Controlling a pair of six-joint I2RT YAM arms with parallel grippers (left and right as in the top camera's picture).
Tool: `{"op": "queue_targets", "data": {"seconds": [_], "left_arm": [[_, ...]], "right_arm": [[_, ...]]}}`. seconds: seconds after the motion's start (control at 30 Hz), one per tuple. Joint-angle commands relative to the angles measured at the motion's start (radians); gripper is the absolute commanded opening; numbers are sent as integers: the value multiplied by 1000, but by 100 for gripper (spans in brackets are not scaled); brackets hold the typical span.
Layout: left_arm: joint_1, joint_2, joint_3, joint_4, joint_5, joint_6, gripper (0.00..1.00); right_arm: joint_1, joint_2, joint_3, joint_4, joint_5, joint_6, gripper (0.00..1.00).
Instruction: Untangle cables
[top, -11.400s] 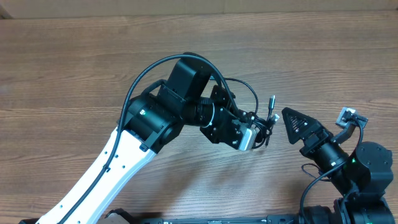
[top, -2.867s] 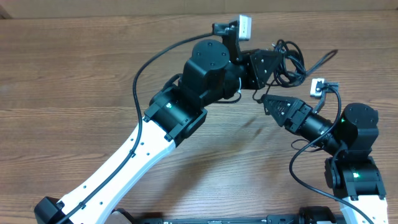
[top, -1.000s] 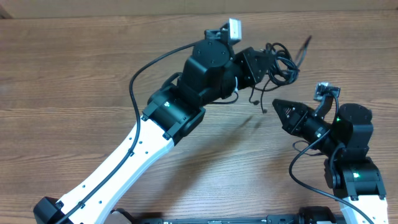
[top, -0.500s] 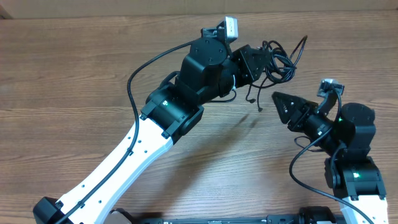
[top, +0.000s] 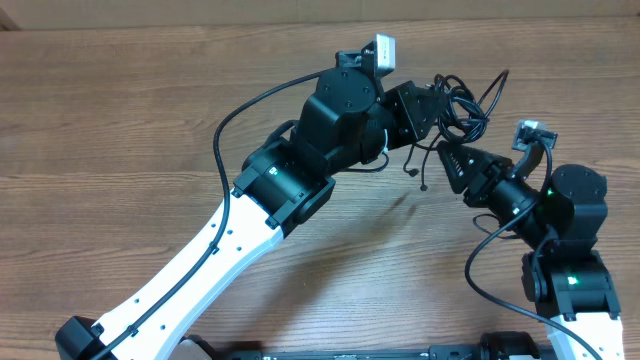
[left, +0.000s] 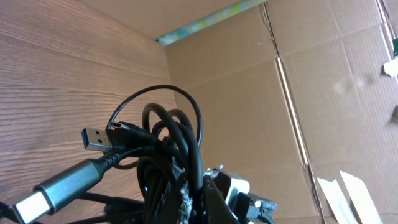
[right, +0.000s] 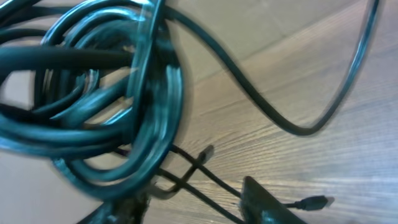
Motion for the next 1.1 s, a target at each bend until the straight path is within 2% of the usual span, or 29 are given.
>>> {"op": "queue_targets", "data": {"seconds": [0.0, 0.1, 0.27, 0.43, 0.6, 0.67, 0.73, 0.9, 1.07], "left_arm": [[-9, -12, 21, 5, 28, -10, 4], [-11, -12, 21, 4, 47, -10, 4], [-18, -12, 21, 3, 49, -10, 4], [-18, -12, 21, 1, 52, -10, 4], [-27, -12, 21, 1, 71, -10, 4], [-34, -12, 21, 1, 71, -10, 4], [-38, -11, 21, 1, 71, -10, 4], [-35, -11, 21, 0, 37, -9, 4], [-19, -11, 21, 0, 23, -9, 4]], "right_arm": [[-1, 22, 17, 10, 150, 87, 38], [-1, 51, 17, 35, 176, 132, 36], [-1, 89, 17, 85, 175, 134, 27], [-1, 89, 17, 145, 172, 129, 27], [-1, 89, 17, 161, 171, 25, 27], [-1, 89, 17, 161, 160, -10, 20], [-1, 89, 17, 161, 140, -10, 4], [-1, 89, 17, 134, 128, -10, 4], [-1, 90, 17, -24, 230, -9, 4]]}}
